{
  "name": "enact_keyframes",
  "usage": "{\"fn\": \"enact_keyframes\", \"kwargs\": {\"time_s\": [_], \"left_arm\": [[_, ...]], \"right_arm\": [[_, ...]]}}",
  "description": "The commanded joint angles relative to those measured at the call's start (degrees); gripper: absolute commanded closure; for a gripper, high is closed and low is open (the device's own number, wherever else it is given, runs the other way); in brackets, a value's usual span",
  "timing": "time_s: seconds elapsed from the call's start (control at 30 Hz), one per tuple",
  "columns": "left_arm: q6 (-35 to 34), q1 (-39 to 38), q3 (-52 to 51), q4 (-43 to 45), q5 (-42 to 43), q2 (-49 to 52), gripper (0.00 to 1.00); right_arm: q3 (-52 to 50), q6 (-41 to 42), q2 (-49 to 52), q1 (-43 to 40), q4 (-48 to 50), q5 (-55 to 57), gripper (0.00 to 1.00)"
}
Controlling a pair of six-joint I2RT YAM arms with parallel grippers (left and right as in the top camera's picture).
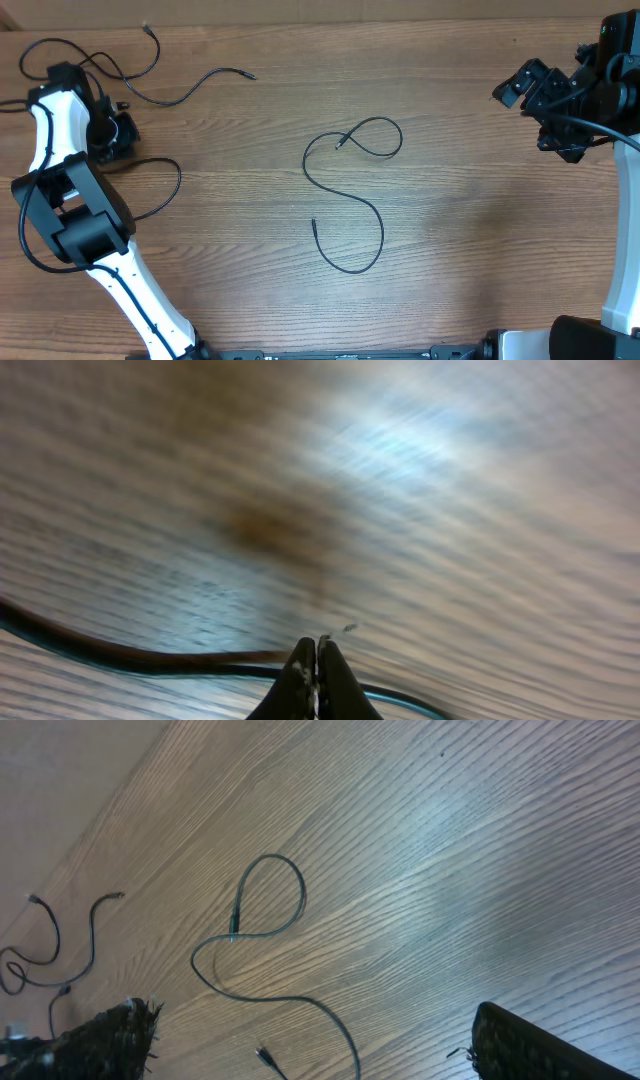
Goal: Untangle cables
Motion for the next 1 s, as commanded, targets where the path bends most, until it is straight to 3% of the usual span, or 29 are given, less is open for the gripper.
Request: {"fn": "enact_keyframes", "kwargs": {"time_s": [0.0, 0.07, 0.13, 0.2, 0.23, 0.27, 0.43, 0.5, 0.63, 0.8, 0.97], "left_arm": [[-2.9, -0.3, 5.1, -1.4, 11.5, -6.1, 0.93], [-3.0, -0.3, 5.3, -1.7, 19.9, -7.8, 0.82], [-3.0, -0.7, 5.3, -2.4, 28.4, -8.7, 0.61], [-2.9, -1.7, 5.3, -3.7, 36.4, -8.7, 0.50], [-2.1, -2.6, 5.2, -4.8, 39.8, -8.7, 0.39], [0.7, -4.2, 4.7, -6.2, 42.3, -8.7, 0.34], [10.2, -13.2, 4.5, -11.7, 38.7, -8.6, 0.21], [10.5, -17.5, 4.4, -12.3, 35.6, -8.6, 0.00], [9.0, -26.4, 4.2, -9.9, 30.4, -8.5, 0.00], [-0.4, -36.2, 3.9, -5.2, 14.5, -8.2, 0.00], [-0.9, -42.8, 3.9, -2.4, 5.8, -7.1, 0.00]], "right_arm": [[-0.2, -0.5, 0.1, 1.1, 0.1, 0.6, 0.00], [-0.2, -0.5, 0.3, 2.0, 0.2, 0.6, 0.00], [-0.2, -0.5, 0.8, 3.1, 0.2, 0.6, 0.00], [-0.2, -0.5, 1.4, 4.5, 0.2, 0.6, 0.00], [-0.2, -0.5, 1.8, 5.3, 0.2, 0.6, 0.00], [-0.2, -0.5, 2.7, 6.6, 0.2, 0.6, 0.00], [-0.2, -0.4, 5.9, 10.0, 0.6, 0.6, 0.00], [-0.2, -0.4, 7.0, 10.6, 0.6, 0.6, 0.00], [-0.2, -0.4, 8.1, 10.7, 0.3, 0.6, 0.00], [-0.2, -0.4, 8.2, 10.6, 0.1, 0.7, 0.00], [-0.2, -0.5, 8.2, 10.6, -0.1, 2.6, 0.00]]}}
